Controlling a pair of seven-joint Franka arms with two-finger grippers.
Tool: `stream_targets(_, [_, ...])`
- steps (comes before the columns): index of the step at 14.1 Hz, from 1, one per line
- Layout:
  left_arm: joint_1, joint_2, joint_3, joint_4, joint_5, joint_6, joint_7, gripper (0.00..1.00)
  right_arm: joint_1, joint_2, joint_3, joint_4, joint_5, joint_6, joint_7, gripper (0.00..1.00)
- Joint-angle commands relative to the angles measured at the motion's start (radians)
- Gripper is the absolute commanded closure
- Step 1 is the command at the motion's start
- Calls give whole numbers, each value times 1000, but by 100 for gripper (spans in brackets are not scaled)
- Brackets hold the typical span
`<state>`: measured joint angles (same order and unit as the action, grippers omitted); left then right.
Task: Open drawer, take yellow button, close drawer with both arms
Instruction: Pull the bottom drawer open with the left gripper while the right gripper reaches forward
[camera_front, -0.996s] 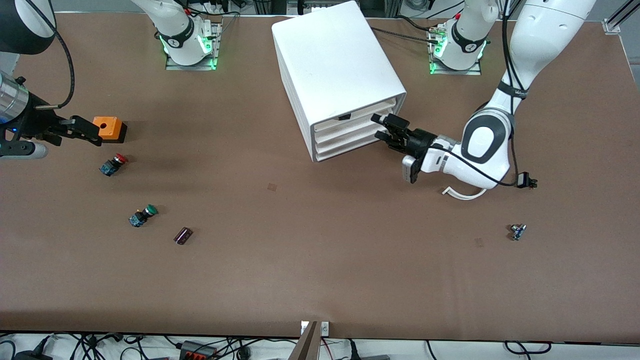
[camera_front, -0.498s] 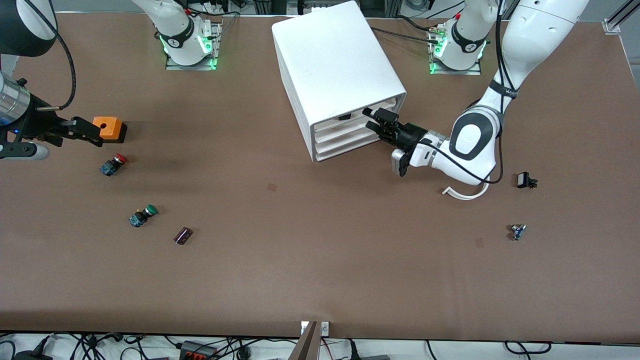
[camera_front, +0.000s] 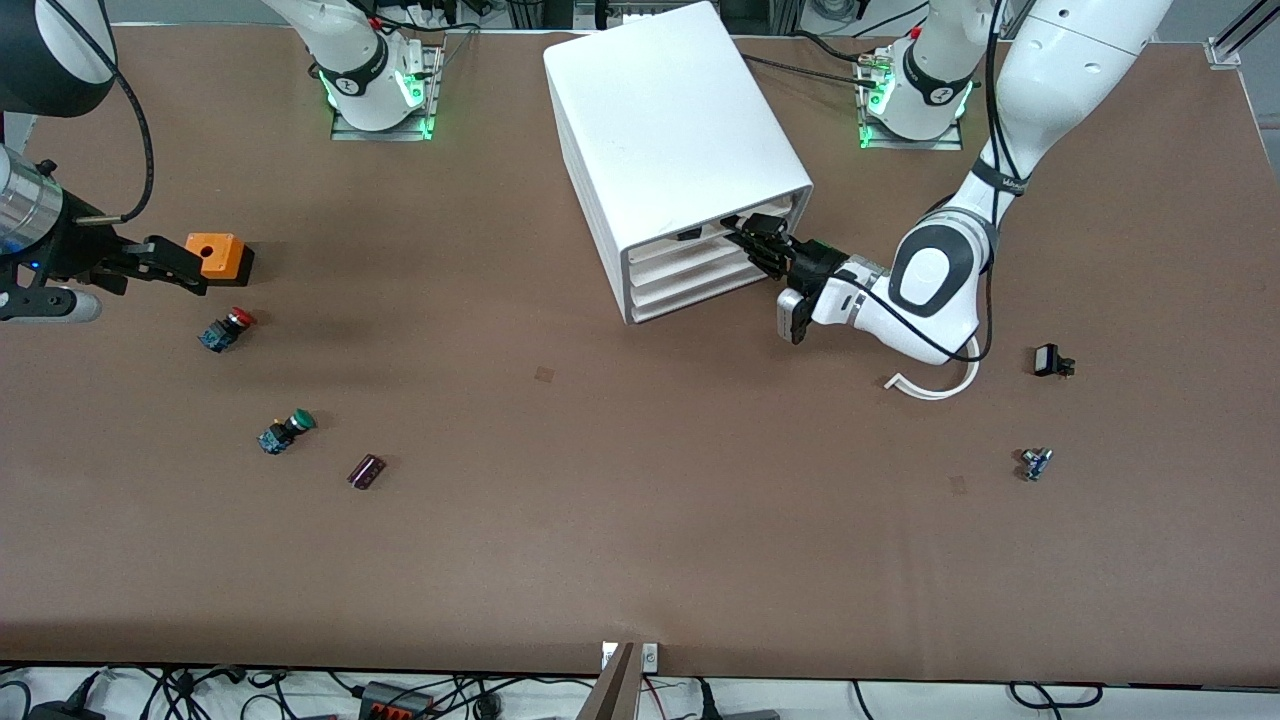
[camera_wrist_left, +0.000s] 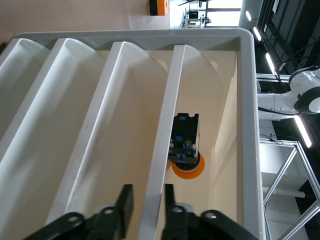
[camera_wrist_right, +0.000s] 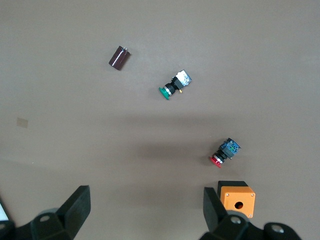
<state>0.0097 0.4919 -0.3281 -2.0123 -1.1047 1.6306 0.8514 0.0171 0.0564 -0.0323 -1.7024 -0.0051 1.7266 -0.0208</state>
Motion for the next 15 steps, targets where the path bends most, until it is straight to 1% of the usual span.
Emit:
stream_targets(1, [9,-7,0,1,-18,2,38,98,4,-1,0,6,4,5,-2,0])
stream_targets(4, [12,10,14,42,-9,6,28,98,27,-1,0,6,4,10,-2,0])
stream_targets(6, [21,54,39,114,-3,6,23,98,53,11,0,6,4,34,-2,0])
stream_targets(8, [27,103,67,211,70,6,23,98,89,31,0,10,10,53,-1,0])
stream_targets(9, [39,125,72,251,95,5,23,98,105,45,0,29,26,54,-1,0])
stream_targets(11, [58,158,72,289,108,5,23,98,136,85,0,84,48,54,-1,0])
stream_targets(12, [59,166,72,296,108,6,23,97,165,124,0,127,50,54,1,0])
stream_targets(13, [59,166,72,299,108,6,21,93,197,167,0,179,50,56,2,0])
stream_targets(14, [59,162,72,302,108,6,21,60,234,210,0,237,50,62,12,0])
stream_targets(15, [64,160,72,302,106,6,18,1,262,244,0,281,50,80,30,0])
